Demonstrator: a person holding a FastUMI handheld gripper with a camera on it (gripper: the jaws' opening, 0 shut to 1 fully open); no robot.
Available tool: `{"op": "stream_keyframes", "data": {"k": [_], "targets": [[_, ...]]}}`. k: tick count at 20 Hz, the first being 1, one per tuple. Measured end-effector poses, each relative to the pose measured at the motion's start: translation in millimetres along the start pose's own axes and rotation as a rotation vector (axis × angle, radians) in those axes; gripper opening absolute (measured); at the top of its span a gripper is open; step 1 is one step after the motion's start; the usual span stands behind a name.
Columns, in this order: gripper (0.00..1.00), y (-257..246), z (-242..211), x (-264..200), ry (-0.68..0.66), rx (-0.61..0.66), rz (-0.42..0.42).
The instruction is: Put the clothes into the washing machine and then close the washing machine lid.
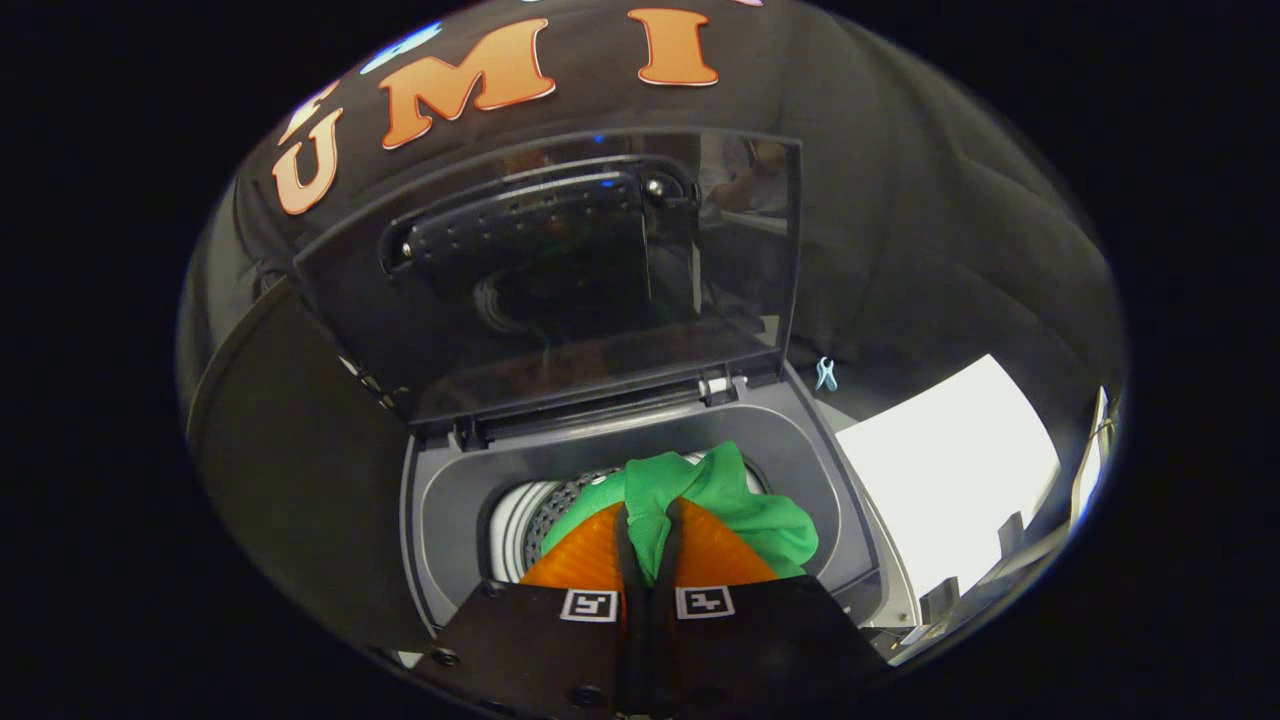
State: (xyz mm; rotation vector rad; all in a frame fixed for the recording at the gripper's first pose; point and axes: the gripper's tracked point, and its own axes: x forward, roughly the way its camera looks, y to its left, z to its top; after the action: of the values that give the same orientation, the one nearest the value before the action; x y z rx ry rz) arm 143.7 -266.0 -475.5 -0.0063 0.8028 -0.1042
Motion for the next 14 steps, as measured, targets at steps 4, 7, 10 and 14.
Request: {"op": "stream_keyframes", "data": {"k": [4,7,10,14], "targets": [[0.08,3.3,-19.8,25.6,0.047,-0.006,0.014],[0.14,6.1,-33.1,40.6,0.096,-0.003,0.025],[0.34,13.4,-34.9,46.6,0.115,0.014,0.052],[0.72,8.3,-19.2,40.6,0.091,-0.020,0.037]]}}
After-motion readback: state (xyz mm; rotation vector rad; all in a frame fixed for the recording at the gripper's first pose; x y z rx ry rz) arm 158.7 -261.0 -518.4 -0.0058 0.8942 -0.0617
